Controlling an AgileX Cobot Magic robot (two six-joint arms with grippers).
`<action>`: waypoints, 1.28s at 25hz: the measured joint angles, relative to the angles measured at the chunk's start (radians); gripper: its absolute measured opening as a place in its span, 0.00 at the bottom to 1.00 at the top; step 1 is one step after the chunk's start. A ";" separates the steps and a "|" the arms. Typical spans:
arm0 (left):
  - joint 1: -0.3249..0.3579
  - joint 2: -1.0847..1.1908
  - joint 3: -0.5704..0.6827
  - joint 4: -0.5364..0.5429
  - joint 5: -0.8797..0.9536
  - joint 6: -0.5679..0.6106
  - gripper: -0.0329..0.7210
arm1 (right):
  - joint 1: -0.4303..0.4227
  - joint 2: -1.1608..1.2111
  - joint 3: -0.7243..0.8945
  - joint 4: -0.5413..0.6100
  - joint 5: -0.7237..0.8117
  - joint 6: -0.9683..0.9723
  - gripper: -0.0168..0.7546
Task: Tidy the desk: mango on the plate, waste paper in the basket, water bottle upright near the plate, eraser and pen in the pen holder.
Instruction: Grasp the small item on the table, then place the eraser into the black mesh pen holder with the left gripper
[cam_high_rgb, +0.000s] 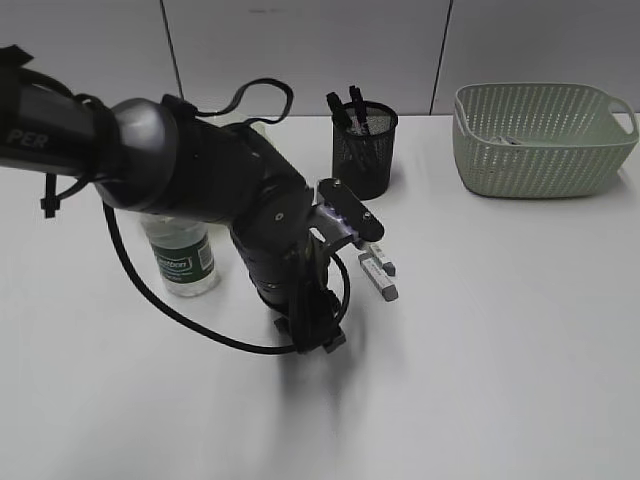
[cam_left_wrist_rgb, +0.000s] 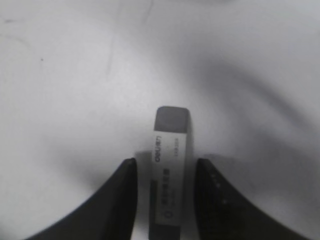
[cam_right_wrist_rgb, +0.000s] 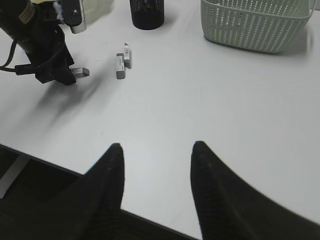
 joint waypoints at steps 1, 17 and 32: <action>0.002 0.002 0.000 0.002 -0.004 0.000 0.44 | 0.000 0.000 0.000 0.000 0.000 0.000 0.48; 0.024 -0.139 0.000 -0.124 -0.634 0.000 0.23 | 0.000 -0.001 0.000 0.000 0.000 0.000 0.48; 0.193 0.200 -0.195 -0.150 -1.395 0.000 0.23 | 0.000 -0.002 0.000 0.000 0.000 0.000 0.45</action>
